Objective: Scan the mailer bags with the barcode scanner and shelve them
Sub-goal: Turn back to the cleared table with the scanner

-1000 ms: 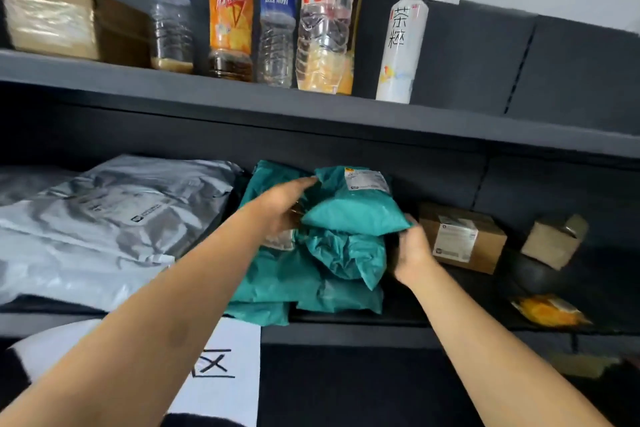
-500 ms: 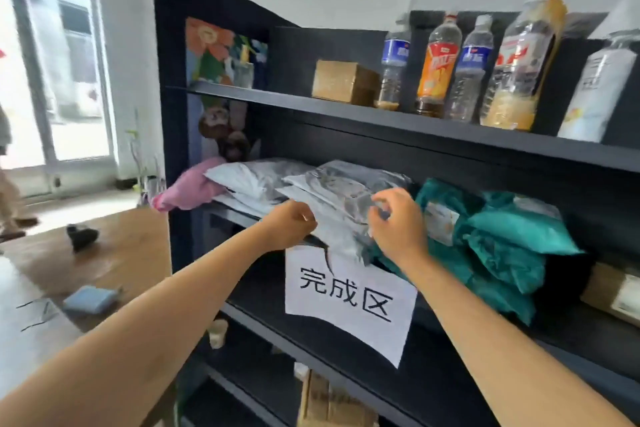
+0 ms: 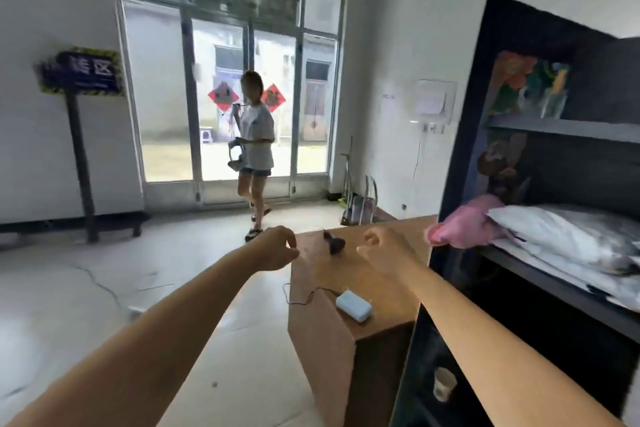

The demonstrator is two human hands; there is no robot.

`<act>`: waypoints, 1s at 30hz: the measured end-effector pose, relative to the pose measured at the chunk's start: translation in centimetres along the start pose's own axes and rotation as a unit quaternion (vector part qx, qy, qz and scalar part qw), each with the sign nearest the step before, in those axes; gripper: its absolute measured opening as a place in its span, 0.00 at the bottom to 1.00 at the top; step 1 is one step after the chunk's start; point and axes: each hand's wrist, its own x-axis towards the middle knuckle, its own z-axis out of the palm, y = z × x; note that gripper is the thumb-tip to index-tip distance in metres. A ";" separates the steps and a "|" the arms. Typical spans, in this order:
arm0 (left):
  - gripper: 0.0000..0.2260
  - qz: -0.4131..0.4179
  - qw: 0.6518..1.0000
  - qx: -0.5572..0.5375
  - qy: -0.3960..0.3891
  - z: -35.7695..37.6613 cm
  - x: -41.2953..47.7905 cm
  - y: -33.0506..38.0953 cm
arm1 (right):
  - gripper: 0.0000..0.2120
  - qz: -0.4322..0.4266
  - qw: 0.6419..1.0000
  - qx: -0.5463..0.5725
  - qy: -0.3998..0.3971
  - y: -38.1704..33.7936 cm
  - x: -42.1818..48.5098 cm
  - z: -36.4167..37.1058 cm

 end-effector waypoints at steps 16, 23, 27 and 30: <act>0.09 -0.054 0.997 0.055 -0.005 -6.5 24.7 -20.4 | 0.15 -0.065 0.994 0.065 -0.054 -9.7 34.3 14.9; 0.14 -0.099 0.992 0.079 0.020 -11.2 39.8 -26.5 | 0.10 -0.084 0.990 0.102 -0.052 -13.5 52.4 18.0; 0.15 -0.105 0.989 0.103 -0.015 -12.4 45.6 -31.1 | 0.05 -0.106 0.986 0.114 -0.064 -16.4 59.9 21.9; 0.13 -0.092 0.990 0.102 0.010 -13.6 51.6 -36.0 | 0.09 -0.133 0.982 0.114 -0.076 -18.9 66.9 26.3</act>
